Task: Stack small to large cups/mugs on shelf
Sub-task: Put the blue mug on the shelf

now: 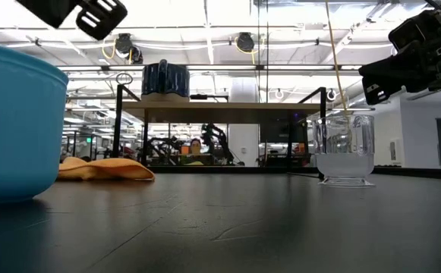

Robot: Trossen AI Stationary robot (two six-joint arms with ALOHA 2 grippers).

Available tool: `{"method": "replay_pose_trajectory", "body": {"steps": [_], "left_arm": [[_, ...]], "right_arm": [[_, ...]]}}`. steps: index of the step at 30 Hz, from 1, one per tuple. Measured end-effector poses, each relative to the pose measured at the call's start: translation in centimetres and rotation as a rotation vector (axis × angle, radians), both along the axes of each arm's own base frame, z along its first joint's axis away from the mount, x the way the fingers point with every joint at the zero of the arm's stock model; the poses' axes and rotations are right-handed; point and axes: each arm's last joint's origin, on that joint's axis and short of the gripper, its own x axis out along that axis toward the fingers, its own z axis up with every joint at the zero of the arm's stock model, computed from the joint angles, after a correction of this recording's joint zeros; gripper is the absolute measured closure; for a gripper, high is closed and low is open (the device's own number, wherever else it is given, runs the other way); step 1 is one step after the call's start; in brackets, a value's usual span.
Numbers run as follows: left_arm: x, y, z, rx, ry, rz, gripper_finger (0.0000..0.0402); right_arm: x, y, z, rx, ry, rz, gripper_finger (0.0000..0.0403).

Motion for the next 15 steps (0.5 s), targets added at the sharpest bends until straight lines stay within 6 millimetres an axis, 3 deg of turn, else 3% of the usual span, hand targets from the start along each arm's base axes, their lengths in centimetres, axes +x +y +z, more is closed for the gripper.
{"method": "replay_pose_trajectory", "body": {"steps": [15], "left_arm": [[0.3,-0.2,-1.2,-0.028,0.098,0.025,0.0401]], "right_arm": [[0.0,0.0,0.0,0.000,0.000,0.000,0.0403]]}}
